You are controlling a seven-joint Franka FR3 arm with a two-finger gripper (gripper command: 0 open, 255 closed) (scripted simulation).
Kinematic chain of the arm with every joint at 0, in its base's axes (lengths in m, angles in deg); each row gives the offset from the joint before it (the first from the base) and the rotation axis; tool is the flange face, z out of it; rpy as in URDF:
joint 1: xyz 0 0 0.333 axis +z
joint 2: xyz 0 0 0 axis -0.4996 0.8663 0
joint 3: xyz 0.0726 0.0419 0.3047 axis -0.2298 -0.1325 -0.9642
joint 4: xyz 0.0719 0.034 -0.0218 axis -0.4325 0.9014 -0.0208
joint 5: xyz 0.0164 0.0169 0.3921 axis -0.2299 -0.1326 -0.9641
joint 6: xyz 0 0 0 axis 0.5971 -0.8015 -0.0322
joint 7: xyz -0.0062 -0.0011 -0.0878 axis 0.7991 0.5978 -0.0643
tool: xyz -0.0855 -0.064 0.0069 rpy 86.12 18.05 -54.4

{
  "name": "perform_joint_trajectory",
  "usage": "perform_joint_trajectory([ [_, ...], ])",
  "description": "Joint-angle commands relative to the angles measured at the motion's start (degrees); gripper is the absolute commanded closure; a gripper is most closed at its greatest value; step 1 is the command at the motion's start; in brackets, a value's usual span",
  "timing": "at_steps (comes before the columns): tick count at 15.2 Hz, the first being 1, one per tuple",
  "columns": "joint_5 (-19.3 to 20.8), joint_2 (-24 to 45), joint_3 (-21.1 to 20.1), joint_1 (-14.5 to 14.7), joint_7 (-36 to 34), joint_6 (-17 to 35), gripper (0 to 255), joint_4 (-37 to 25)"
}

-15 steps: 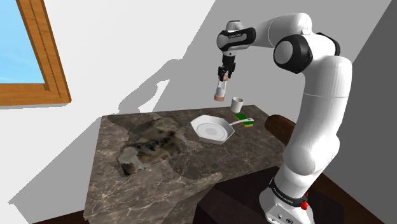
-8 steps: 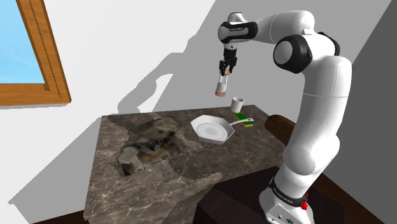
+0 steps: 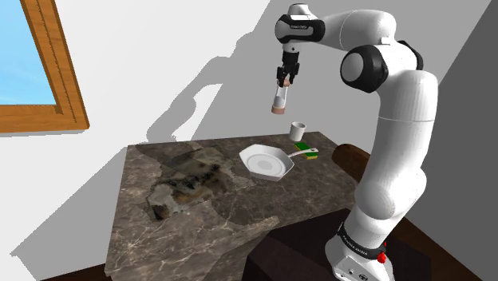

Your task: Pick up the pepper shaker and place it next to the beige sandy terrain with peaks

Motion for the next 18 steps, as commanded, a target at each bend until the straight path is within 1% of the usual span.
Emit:
perform_joint_trajectory([
  [1, -0.2, 0.4, 0.0, -0.2, 0.3, -1.9, 255, -2.4],
  [6, -0.7, 2.2, 0.1, -0.7, 1.0, -6.7, 255, -8.9],
  [12, -1.6, 5.4, 0.2, -1.7, 1.9, -12.8, 255, -18.2],
  [15, 1.0, -2.6, -0.5, 2.2, -1.8, -9.5, 255, -6.8],
  [18, 3.1, -8.9, -1.7, 5.3, -5.7, -7.9, 255, 1.6],
])
